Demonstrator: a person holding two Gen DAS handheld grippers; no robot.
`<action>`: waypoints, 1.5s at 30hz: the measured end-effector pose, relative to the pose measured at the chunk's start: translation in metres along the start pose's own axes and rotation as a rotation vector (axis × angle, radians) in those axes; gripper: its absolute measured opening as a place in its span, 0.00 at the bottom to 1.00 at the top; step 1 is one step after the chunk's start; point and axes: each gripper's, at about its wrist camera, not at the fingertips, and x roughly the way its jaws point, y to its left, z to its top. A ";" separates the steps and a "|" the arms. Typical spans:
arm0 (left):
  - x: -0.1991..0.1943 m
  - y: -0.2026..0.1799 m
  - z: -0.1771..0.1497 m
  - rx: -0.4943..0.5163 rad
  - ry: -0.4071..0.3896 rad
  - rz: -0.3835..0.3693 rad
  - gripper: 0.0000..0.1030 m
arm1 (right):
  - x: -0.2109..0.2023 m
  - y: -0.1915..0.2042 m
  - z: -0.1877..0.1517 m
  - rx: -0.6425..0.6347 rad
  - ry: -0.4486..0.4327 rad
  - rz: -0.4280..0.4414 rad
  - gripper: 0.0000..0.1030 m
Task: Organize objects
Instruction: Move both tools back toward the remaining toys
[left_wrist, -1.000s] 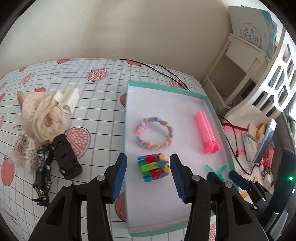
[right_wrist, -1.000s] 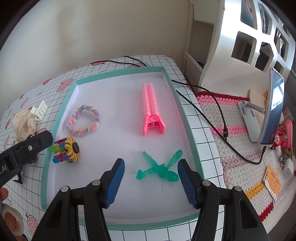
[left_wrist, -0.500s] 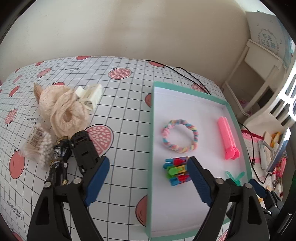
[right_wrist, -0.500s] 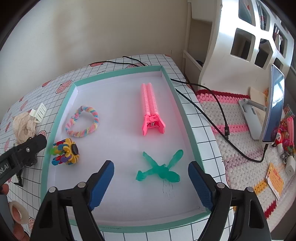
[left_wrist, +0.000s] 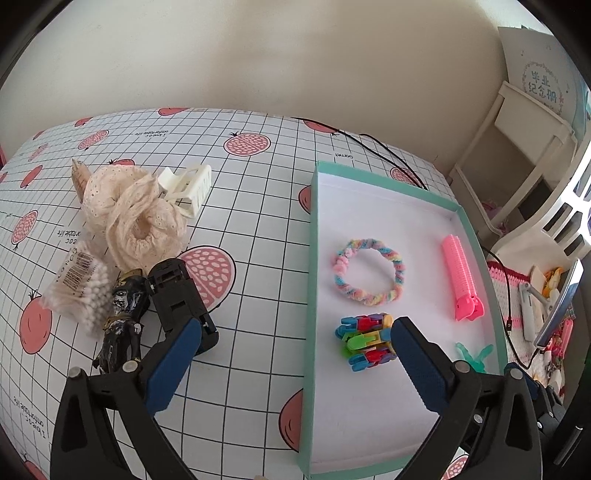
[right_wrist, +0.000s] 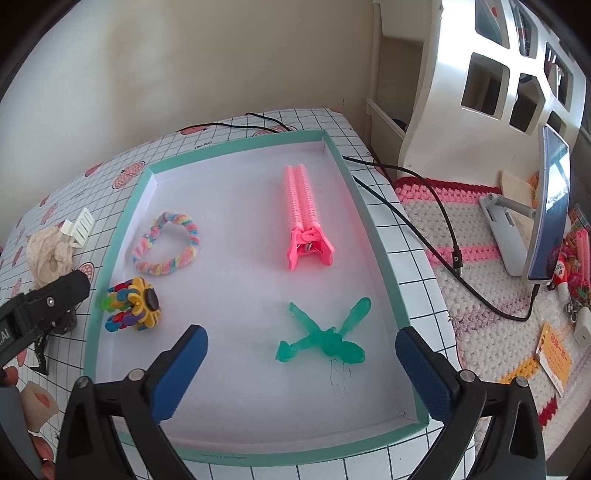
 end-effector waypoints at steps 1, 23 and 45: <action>0.000 0.001 0.000 0.001 -0.001 0.000 0.99 | 0.000 0.000 0.000 0.000 -0.001 -0.002 1.00; -0.053 0.104 0.021 -0.071 -0.095 0.097 0.99 | -0.030 0.085 0.017 -0.039 -0.090 0.097 1.00; -0.069 0.177 0.017 -0.240 -0.052 0.098 1.00 | -0.042 0.204 0.002 -0.269 -0.060 0.233 1.00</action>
